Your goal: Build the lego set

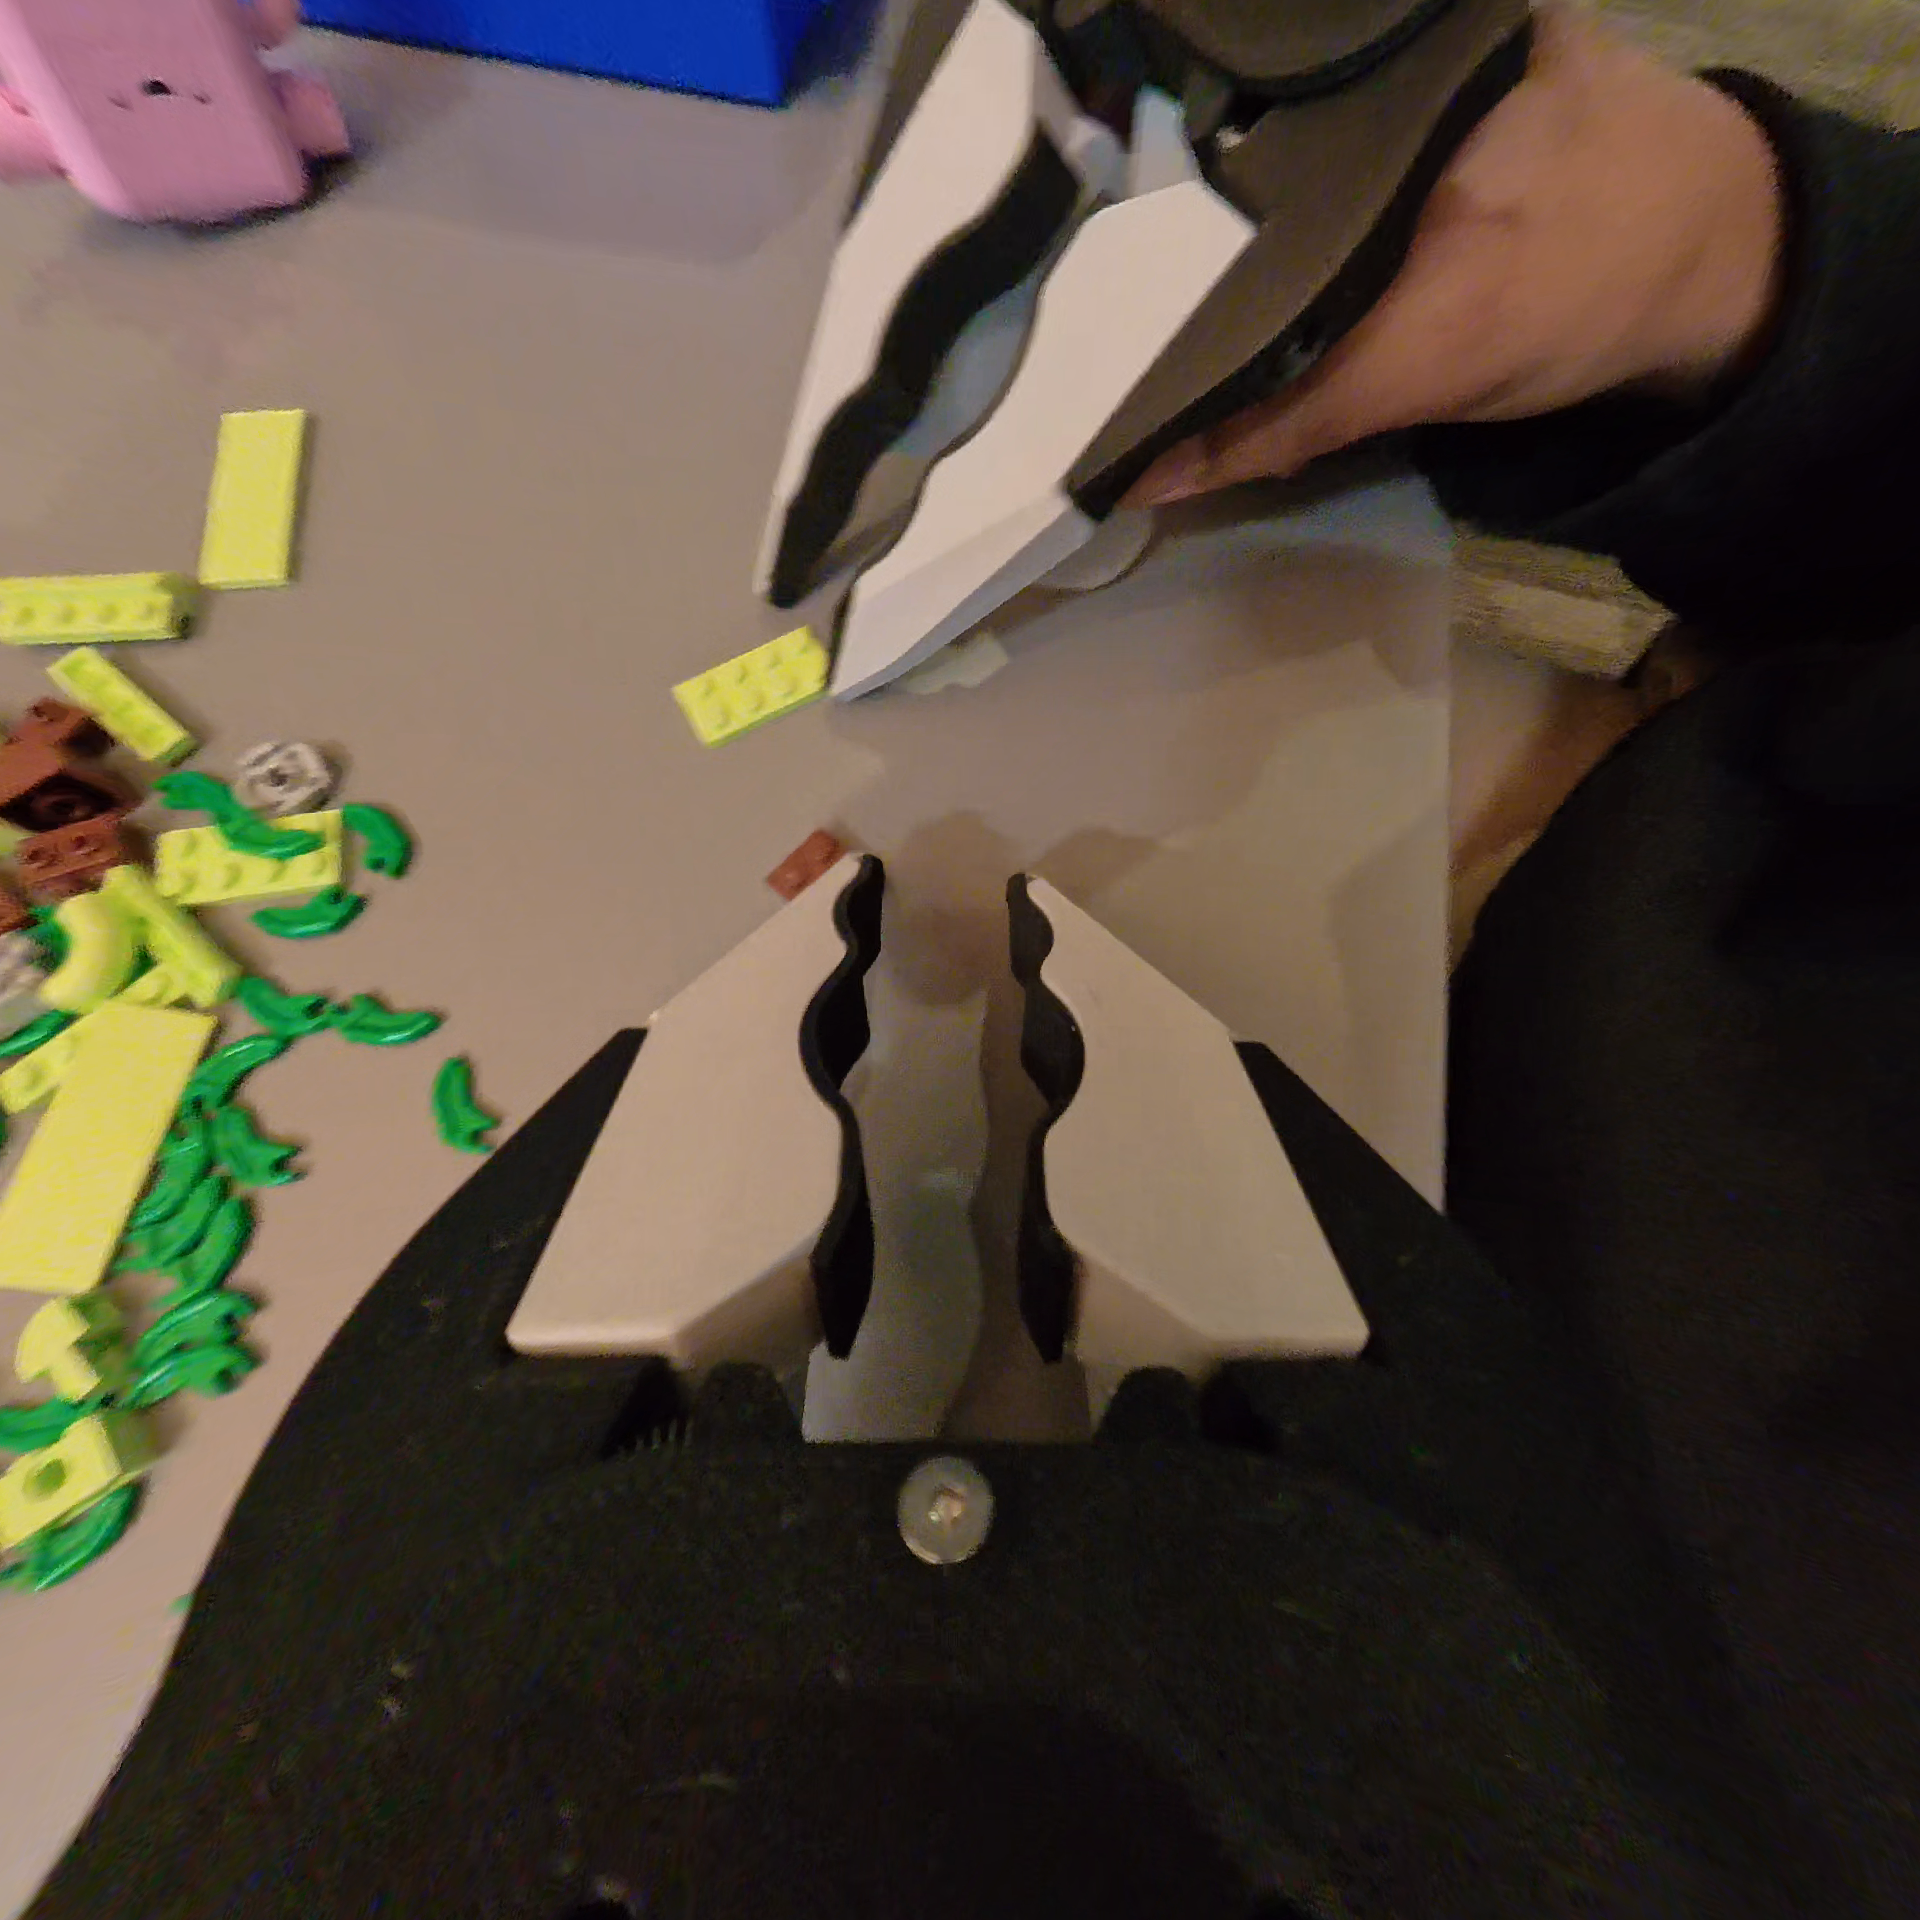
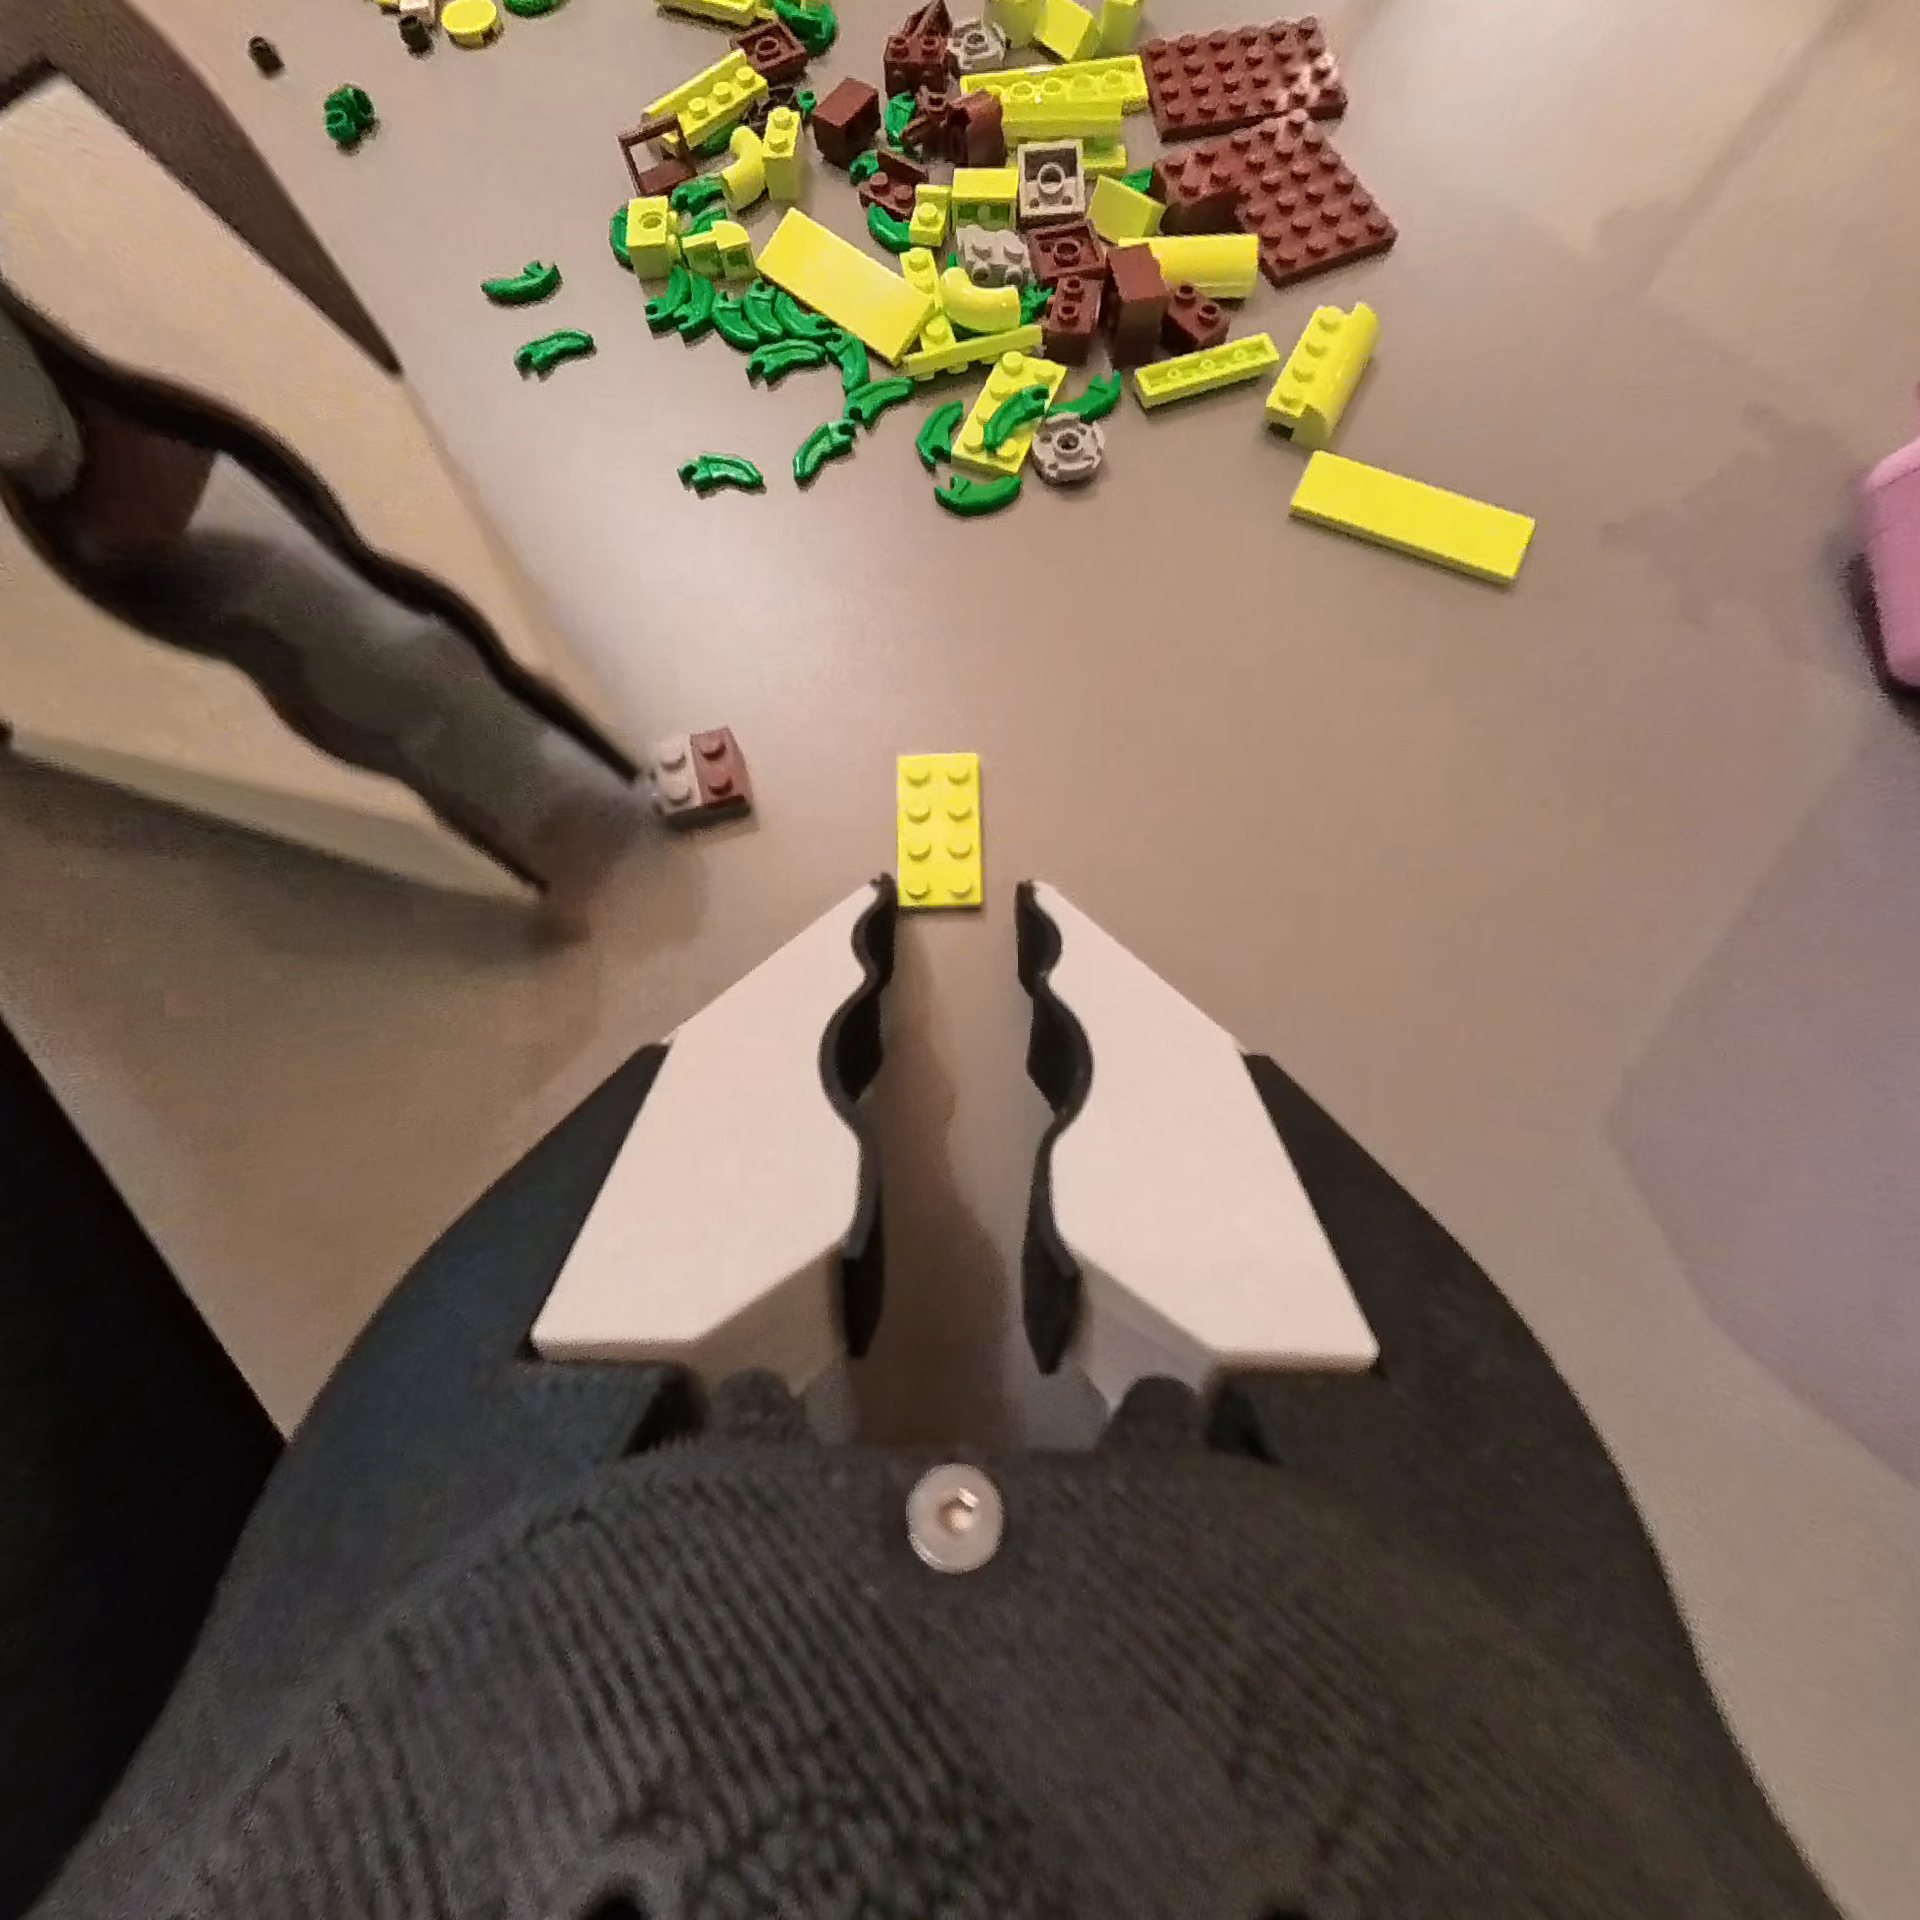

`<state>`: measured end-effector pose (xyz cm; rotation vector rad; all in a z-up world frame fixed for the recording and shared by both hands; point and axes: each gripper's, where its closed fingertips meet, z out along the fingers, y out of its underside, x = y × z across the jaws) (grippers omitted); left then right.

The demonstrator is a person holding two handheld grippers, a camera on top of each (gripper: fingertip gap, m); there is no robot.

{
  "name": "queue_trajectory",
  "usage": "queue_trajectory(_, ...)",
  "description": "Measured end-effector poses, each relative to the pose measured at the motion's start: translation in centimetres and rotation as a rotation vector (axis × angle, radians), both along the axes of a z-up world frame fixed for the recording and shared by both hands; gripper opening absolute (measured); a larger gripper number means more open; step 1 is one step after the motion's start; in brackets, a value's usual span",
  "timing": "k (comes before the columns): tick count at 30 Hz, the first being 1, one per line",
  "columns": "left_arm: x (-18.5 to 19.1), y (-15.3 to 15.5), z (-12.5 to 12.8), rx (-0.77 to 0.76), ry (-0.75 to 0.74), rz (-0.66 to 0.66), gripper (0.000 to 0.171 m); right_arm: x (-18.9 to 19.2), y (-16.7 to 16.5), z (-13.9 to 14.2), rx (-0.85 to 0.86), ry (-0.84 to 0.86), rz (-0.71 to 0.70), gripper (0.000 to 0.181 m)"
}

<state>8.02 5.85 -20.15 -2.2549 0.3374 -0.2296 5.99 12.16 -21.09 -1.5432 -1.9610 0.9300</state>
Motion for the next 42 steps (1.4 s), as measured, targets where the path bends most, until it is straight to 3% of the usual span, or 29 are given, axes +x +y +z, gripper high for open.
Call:
queue_trajectory(3,-1.9,-0.1,0.0,0.000,0.021,0.062,0.023,0.4,1.2,0.0,0.007,0.000,-0.028,0.018)
queue_trajectory(7,-2.6,0.0,-0.1,0.006,0.013,0.083,0.026,0.4,1.1,0.4,-0.021,0.019,-0.001,0.031)
queue_trajectory(12,-2.6,0.3,-0.8,-0.035,0.034,0.023,0.041,-0.6,0.0,1.0,-0.015,0.060,0.115,0.037)
queue_trajectory(17,-2.5,1.1,-1.1,-0.050,0.046,-0.069,0.042,-1.1,-0.3,0.5,-0.018,0.026,0.218,0.030)
queue_trajectory(23,-1.4,0.7,-1.2,-0.070,0.009,-0.163,0.031,-0.8,-0.8,0.0,0.043,0.016,0.274,0.014)
queue_trajectory(31,-1.6,0.5,-1.2,-0.039,0.086,-0.152,0.018,-0.2,-1.5,0.7,0.014,0.049,0.301,0.013)
queue_trajectory(36,-1.8,0.4,-1.3,-0.042,0.086,-0.140,0.018,0.8,-3.4,1.8,-0.086,0.085,0.396,0.014)
queue_trajectory(42,-1.8,0.5,-1.3,-0.047,0.078,-0.140,0.018,1.0,-4.8,1.4,-0.056,0.071,0.450,0.014)
